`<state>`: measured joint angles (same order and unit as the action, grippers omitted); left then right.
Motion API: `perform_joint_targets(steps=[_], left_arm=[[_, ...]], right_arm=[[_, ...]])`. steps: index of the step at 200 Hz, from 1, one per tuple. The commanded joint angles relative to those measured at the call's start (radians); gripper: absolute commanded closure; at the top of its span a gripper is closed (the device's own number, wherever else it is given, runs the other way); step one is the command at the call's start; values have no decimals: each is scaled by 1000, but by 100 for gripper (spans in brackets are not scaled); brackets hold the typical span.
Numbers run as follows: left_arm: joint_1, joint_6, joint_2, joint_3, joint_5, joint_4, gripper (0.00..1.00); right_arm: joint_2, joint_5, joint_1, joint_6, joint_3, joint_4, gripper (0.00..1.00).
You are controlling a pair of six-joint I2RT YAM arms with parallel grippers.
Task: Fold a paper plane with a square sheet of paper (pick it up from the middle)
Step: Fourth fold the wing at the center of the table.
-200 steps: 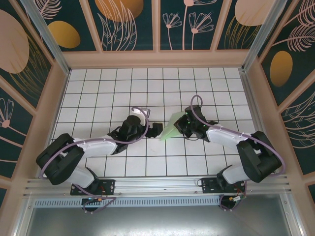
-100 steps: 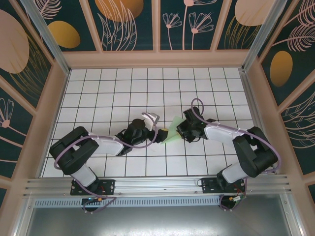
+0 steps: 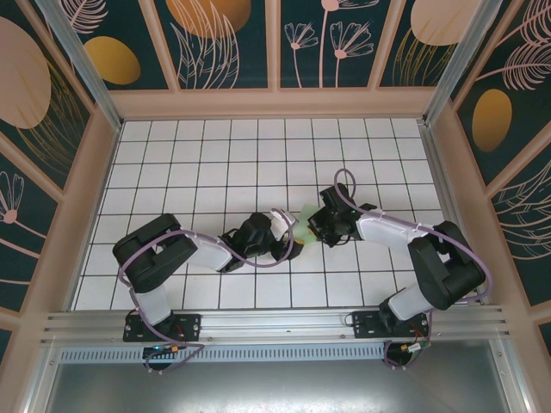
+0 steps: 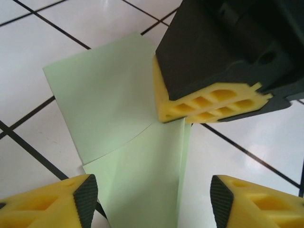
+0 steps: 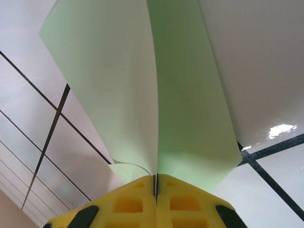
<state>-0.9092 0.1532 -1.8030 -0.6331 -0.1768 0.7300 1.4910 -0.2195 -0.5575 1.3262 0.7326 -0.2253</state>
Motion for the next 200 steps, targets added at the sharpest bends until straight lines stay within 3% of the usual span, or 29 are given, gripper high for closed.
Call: perform_joint_targets(steps=[1,87,136,164,200], left_arm=[[-3,-23,-27,-46,-36,1,37],[-3,-6,-91,-96,-65,-26,42],[-3,-3,-92,-80,-49,-10,49],[-3,-10,-90,-68,-43,7,58],[-2,-17,-98,-62,-43,13,60]], right_arm=[[12,-23,5,5,25,-48,100],[31,-47,35,-5,31,-48,100],[40,-61,41,-9,36,-52,100],[40,-69,44,-10,36,-50,100],[35,-80,50,-10,37,-45,100]])
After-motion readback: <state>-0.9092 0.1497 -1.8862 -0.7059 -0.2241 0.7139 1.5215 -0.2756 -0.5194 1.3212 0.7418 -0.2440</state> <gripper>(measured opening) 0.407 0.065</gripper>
